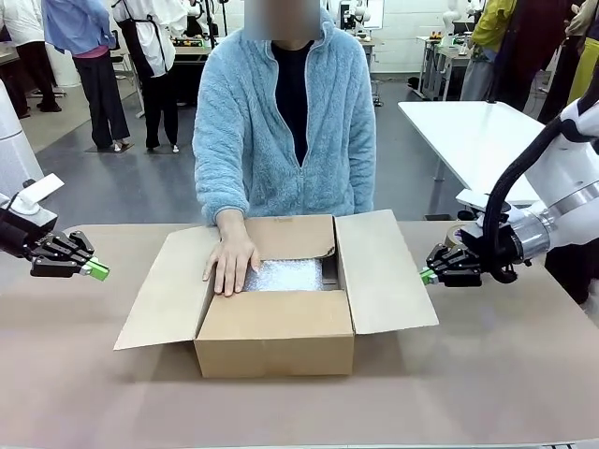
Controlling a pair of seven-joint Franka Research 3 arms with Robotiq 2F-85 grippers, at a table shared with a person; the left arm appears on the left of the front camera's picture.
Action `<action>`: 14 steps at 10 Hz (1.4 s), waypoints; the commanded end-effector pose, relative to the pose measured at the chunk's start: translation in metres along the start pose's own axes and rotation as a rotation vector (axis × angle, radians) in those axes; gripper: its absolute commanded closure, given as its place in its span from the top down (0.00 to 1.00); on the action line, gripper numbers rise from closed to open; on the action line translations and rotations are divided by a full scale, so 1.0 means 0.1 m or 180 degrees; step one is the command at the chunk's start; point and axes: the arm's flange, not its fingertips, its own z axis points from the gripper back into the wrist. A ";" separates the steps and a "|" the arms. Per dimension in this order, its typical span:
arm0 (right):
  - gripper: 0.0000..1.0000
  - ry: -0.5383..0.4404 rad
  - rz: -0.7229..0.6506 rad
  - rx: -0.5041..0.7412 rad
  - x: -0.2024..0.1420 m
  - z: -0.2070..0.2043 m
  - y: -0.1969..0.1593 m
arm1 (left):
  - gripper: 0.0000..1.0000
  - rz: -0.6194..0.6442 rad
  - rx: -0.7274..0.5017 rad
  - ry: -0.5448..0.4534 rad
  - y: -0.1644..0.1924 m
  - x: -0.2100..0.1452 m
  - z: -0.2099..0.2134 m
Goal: Wrap the clocks to prevent damage.
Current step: Push the right (or left) flap of the Package Box to close it.
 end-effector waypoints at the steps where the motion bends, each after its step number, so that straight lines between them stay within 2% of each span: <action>1: 0.01 -0.0336 0.0073 0.0013 0.02 0.03 -0.06 | 0.00 -0.0007 -0.0008 -0.0007 0.01 0.01 0.01; 4: 0.01 -0.0502 0.0329 -0.0062 0.16 -0.10 0.00 | 0.00 -0.0007 -0.0008 -0.0007 0.01 0.01 0.01; 8: 0.01 -0.0362 0.0616 -0.0132 0.51 -0.65 -0.06 | 0.00 -0.0007 -0.0008 -0.0007 0.01 0.01 0.01; 11: 0.01 -0.0253 0.0719 -0.0130 0.71 -1.07 -0.24 | 0.00 -0.0007 -0.0008 -0.0007 0.01 0.01 0.01; 14: 0.01 -0.0155 0.0646 -0.0106 0.72 -1.41 -0.57 | 0.00 -0.0007 -0.0008 -0.0007 0.01 0.01 0.01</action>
